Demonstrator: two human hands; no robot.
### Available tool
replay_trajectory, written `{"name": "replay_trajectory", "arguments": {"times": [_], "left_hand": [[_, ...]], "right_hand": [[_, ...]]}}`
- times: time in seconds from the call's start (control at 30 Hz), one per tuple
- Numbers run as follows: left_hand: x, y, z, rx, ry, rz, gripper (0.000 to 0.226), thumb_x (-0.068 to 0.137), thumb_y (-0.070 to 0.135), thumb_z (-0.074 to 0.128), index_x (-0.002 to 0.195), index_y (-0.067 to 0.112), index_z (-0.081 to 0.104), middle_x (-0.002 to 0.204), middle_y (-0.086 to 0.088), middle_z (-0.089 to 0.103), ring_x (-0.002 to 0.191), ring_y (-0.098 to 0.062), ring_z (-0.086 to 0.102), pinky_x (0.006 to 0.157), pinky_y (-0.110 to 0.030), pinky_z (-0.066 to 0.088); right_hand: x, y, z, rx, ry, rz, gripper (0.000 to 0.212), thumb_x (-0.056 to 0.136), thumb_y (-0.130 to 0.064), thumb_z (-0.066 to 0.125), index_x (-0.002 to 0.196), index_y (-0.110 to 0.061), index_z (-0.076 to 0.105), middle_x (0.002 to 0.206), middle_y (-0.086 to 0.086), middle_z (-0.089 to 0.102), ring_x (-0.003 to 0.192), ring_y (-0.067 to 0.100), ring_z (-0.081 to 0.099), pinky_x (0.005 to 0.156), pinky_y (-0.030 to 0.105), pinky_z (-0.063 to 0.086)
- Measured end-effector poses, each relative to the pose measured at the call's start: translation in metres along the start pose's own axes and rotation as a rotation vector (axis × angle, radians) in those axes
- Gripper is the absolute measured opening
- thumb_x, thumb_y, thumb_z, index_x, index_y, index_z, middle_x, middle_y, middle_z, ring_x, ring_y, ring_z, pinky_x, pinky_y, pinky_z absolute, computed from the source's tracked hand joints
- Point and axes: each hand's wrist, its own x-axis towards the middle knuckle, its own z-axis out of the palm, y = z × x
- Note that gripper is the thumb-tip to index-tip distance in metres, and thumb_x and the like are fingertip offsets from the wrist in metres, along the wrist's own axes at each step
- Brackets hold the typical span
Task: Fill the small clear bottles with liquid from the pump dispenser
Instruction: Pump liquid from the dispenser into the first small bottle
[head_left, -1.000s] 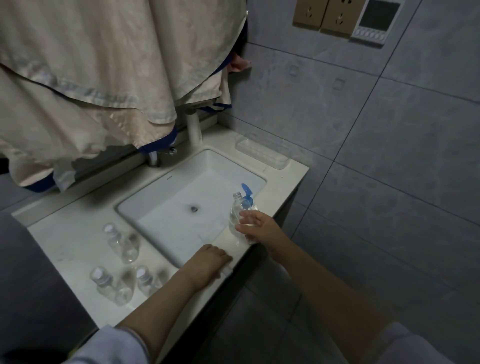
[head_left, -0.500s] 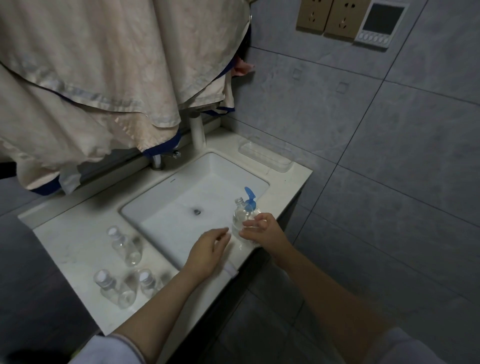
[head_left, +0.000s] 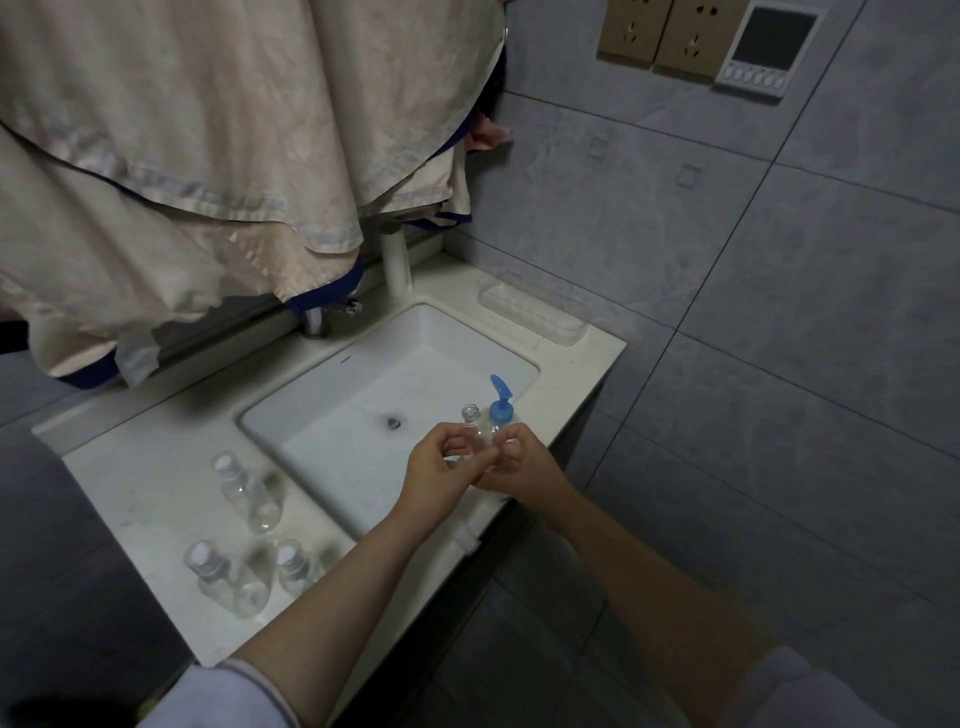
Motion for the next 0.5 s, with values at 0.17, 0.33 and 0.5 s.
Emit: {"name": "replay_trajectory", "arguments": {"times": [0.17, 0.33, 0.5], "left_hand": [[0.004, 0.005, -0.002, -0.035, 0.137, 0.031, 0.03, 0.076, 0.017, 0.074, 0.1, 0.012, 0.058, 0.094, -0.001, 0.066, 0.082, -0.01, 0.062, 0.074, -0.02, 0.052], [0.009, 0.0, -0.005, -0.016, 0.187, -0.032, 0.03, 0.081, 0.011, 0.065, 0.109, 0.011, 0.053, 0.095, -0.003, 0.057, 0.077, -0.006, 0.053, 0.065, -0.008, 0.046], [0.014, -0.007, 0.006, 0.045, 0.102, -0.137, 0.023, 0.079, 0.019, 0.061, 0.098, 0.01, 0.051, 0.093, -0.009, 0.051, 0.076, -0.015, 0.049, 0.071, -0.025, 0.045]], "right_hand": [[0.004, -0.01, -0.015, -0.133, -0.061, 0.059, 0.051, 0.072, 0.005, 0.075, 0.114, -0.017, 0.053, 0.114, 0.003, 0.061, 0.105, 0.013, 0.059, 0.087, 0.024, 0.051], [0.017, -0.028, -0.041, -0.194, 0.178, 0.065, 0.017, 0.084, -0.005, 0.064, 0.095, -0.018, 0.061, 0.095, 0.005, 0.063, 0.085, 0.015, 0.06, 0.072, 0.02, 0.049], [0.042, -0.053, -0.041, -0.438, 0.271, -0.105, 0.016, 0.086, -0.021, 0.068, 0.098, -0.012, 0.065, 0.09, 0.001, 0.063, 0.079, 0.011, 0.059, 0.072, 0.017, 0.045]]}}
